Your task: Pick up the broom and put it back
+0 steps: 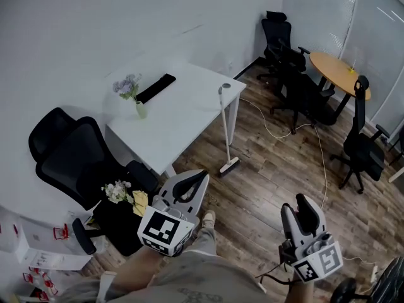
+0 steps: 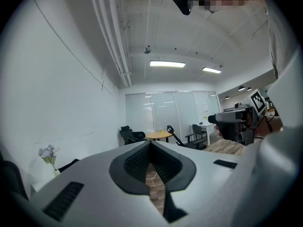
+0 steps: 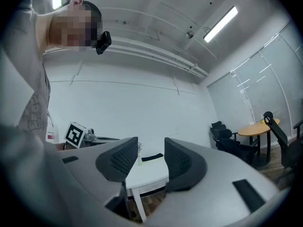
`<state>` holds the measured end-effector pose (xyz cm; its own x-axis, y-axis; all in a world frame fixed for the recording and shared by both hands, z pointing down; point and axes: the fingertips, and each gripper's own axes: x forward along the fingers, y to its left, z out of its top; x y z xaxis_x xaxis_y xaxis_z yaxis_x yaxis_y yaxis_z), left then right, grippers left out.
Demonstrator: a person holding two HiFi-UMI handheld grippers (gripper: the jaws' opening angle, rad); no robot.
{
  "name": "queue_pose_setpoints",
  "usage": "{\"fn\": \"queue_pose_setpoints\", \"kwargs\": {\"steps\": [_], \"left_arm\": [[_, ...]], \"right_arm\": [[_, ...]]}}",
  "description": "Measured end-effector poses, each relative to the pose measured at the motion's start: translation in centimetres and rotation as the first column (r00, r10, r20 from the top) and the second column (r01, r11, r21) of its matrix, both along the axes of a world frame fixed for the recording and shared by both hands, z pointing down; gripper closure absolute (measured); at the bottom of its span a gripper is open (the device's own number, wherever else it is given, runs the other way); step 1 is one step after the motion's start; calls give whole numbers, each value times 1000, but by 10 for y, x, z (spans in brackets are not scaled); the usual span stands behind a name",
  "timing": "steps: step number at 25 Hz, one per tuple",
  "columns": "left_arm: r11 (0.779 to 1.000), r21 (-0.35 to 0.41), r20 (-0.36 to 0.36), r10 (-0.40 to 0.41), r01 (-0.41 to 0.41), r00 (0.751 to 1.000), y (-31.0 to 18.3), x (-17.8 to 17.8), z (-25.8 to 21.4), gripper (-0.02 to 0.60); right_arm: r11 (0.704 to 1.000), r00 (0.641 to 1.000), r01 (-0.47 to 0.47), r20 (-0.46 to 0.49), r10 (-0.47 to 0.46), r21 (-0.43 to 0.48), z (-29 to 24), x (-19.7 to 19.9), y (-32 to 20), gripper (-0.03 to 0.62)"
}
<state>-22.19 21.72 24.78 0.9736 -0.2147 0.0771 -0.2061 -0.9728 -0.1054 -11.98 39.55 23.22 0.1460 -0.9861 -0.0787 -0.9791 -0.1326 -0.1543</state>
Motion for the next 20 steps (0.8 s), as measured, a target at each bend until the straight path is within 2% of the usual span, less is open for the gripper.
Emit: {"fn": "queue_pose_setpoints", "kwargs": {"steps": [8, 20], "left_arm": [[1000, 1, 57, -30, 30, 998, -96, 54, 12, 566], [998, -56, 117, 9, -3, 993, -210, 134, 37, 566]], "right_arm": [[999, 1000, 18, 0, -18, -51, 12, 67, -100, 402], [988, 999, 38, 33, -33, -150, 39, 140, -235, 402]]}}
